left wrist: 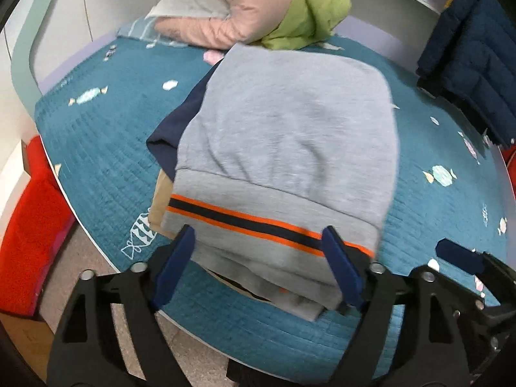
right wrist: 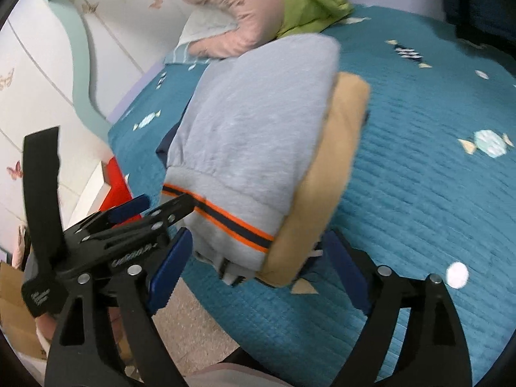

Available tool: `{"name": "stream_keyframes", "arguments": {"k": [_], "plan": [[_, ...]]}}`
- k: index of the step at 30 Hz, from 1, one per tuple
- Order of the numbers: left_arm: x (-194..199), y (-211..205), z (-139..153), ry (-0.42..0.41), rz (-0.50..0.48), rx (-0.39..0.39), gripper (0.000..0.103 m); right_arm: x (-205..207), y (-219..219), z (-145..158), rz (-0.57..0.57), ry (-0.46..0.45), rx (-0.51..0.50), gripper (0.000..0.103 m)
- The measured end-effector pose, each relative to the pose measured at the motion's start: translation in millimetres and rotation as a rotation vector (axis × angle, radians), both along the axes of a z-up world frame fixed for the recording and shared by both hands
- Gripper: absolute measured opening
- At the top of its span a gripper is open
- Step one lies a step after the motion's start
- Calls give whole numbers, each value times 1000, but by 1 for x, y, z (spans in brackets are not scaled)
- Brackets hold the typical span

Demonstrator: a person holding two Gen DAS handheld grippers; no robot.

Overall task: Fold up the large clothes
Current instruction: 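Carry the folded sweatshirt with both grippers onto the tan garment stack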

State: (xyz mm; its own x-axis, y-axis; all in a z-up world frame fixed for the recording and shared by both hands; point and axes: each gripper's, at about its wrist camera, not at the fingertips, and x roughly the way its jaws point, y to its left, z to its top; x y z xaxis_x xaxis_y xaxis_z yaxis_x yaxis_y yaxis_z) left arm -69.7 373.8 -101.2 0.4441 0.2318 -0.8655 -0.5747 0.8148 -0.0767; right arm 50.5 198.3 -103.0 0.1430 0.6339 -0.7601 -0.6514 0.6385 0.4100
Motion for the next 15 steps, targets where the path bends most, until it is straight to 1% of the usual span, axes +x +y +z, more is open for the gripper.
{"name": "stream_keyframes", "arguments": {"k": [3, 5, 8, 11, 13, 15], "plan": [[3, -22, 8, -12, -14, -1, 84, -4, -24, 7, -37, -63, -4, 89], [5, -42, 14, -20, -17, 26, 88, -7, -47, 12, -98, -120, -2, 89], [9, -70, 21, -46, -41, 16, 89, -8, -77, 16, -167, -173, -1, 89], [14, -101, 31, -57, -65, 52, 89, -9, -109, 20, -251, -231, -12, 89], [19, -118, 38, -82, -89, 38, 89, -8, -134, 27, -316, -274, -2, 89], [24, -131, 45, -100, -101, 22, 89, -5, -150, 33, -355, -317, -7, 89]]}}
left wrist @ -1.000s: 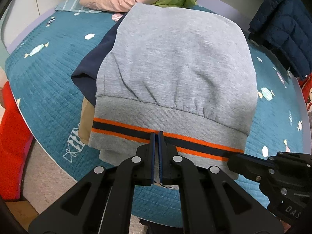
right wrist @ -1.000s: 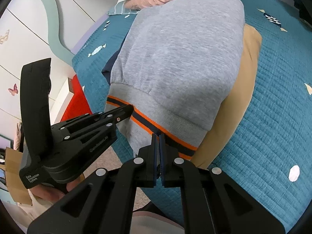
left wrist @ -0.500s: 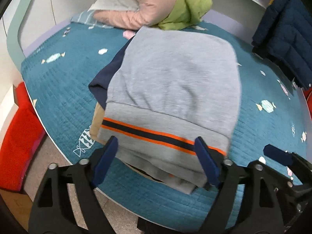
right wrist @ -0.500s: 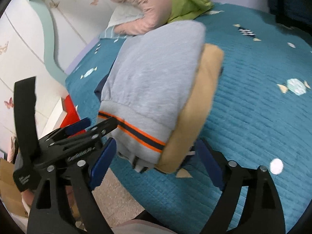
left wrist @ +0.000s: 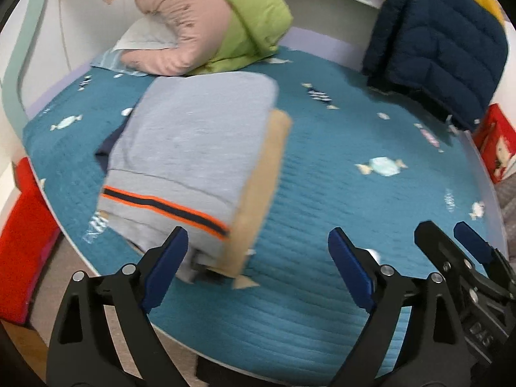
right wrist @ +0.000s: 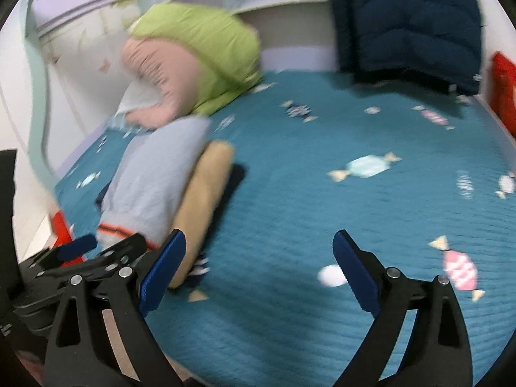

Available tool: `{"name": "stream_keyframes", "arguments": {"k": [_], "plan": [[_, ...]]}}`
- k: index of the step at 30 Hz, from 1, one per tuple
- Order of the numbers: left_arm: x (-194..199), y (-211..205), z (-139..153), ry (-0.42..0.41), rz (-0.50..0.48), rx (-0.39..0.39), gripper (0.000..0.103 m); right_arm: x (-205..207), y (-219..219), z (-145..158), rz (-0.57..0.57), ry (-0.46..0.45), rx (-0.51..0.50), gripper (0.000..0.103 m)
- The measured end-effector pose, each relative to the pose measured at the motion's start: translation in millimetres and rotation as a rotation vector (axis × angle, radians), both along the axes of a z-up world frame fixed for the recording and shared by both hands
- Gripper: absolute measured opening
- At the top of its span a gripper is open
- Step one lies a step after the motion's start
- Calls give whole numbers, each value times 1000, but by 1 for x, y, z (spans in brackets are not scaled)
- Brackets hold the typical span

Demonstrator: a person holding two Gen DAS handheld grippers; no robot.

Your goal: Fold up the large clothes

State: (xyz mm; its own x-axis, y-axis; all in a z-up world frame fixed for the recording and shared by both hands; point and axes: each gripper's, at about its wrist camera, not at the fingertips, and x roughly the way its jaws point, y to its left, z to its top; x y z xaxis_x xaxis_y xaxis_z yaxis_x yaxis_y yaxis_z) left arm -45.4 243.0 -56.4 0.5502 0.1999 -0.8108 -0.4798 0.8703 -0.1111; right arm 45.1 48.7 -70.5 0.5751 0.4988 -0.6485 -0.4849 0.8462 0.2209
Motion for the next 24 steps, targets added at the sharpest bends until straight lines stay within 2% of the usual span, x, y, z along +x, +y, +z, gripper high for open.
{"name": "stream_keyframes", "arguments": {"k": [4, 8, 13, 19, 24], "plan": [[11, -28, 14, -19, -21, 29, 89, 3, -26, 10, -66, -88, -18, 89], [17, -48, 23, -28, -32, 29, 89, 3, -46, 16, -117, -139, -24, 90], [19, -69, 31, -42, -38, 82, 90, 1, -63, 19, -190, -215, -62, 90], [17, -82, 38, -73, -19, 109, 90, 7, -79, 12, -188, -202, -46, 90], [14, -87, 37, -67, -2, 104, 90, 10, -83, 9, -161, -184, -32, 90]]}}
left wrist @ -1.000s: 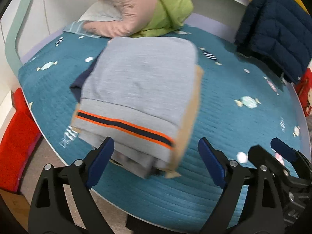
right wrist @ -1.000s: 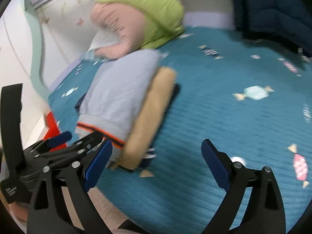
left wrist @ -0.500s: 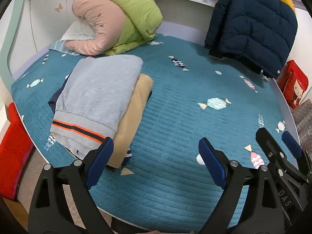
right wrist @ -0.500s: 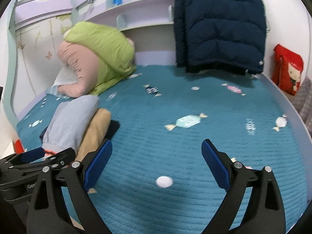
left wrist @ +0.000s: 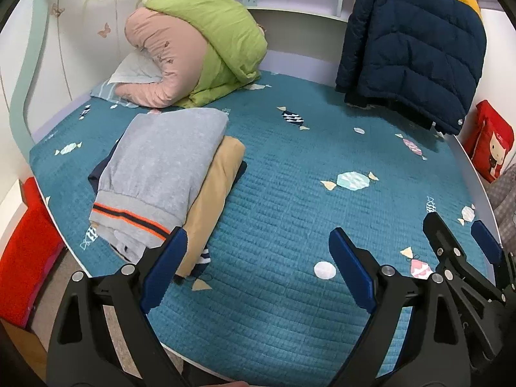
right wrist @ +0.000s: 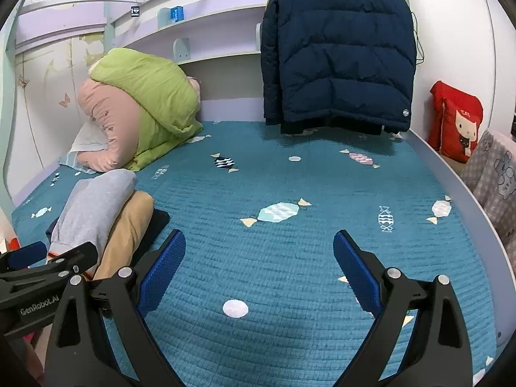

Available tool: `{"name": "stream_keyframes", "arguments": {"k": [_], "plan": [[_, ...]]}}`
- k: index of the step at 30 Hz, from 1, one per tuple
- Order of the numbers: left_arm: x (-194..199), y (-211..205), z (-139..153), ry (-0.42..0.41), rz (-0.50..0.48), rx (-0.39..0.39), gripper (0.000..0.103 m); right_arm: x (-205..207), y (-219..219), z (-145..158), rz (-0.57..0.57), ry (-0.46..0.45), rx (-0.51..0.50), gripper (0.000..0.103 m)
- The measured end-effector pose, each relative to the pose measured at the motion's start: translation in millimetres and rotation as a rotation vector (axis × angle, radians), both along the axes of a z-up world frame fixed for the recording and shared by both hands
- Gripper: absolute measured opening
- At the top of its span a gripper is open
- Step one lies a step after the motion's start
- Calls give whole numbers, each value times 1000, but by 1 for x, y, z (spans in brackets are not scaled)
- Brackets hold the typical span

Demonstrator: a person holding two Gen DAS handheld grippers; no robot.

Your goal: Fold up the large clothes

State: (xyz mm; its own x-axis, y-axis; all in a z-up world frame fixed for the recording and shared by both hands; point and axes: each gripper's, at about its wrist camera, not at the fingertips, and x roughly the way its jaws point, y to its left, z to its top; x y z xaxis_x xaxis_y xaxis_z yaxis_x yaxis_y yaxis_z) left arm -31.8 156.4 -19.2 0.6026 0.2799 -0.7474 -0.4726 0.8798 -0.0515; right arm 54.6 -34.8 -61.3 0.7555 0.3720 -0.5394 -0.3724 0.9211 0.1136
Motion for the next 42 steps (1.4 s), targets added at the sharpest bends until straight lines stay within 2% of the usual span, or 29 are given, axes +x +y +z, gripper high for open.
{"name": "stream_keyframes", "arguments": {"k": [10, 42], "plan": [[-8, 2, -2, 16, 45, -4, 90, -1, 2, 0, 34, 6, 6, 90], [-13, -2, 6, 0, 47, 44, 90, -7, -3, 3, 30, -17, 28, 90]]}}
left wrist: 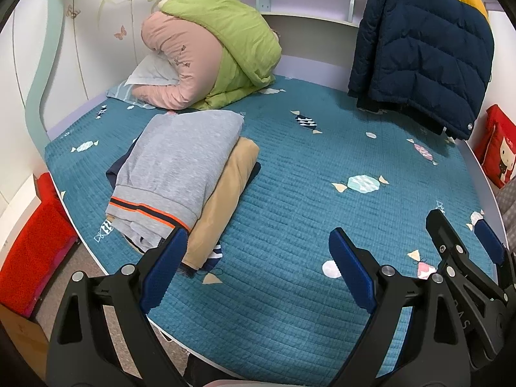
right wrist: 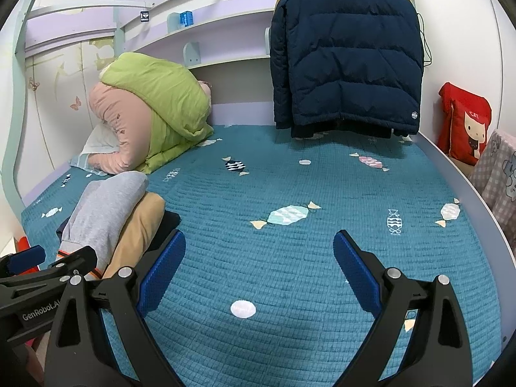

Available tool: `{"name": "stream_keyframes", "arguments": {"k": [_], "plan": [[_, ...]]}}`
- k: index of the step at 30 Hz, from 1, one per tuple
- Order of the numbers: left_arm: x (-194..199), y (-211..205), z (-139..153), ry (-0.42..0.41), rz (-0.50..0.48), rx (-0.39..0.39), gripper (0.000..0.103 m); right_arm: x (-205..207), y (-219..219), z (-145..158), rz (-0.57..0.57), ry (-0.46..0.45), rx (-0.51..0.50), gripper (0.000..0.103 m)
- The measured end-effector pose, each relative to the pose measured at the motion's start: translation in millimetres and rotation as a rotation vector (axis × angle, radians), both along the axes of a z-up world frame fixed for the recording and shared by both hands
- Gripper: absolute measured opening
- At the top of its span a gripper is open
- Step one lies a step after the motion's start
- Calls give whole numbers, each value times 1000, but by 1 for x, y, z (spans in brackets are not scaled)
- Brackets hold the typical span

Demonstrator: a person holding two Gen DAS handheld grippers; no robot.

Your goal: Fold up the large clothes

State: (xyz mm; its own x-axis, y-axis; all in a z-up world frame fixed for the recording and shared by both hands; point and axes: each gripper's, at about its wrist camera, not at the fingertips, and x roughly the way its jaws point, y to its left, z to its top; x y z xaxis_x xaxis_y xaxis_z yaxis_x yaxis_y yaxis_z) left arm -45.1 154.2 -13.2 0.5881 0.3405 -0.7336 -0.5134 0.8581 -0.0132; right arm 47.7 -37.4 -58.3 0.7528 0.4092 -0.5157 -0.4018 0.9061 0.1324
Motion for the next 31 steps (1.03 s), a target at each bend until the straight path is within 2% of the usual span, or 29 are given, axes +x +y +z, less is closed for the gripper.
{"name": "stream_keyframes", "arguments": {"k": [31], "plan": [[1, 3, -2, 30, -3, -3, 90, -1, -1, 0, 13, 4, -19, 90]]}}
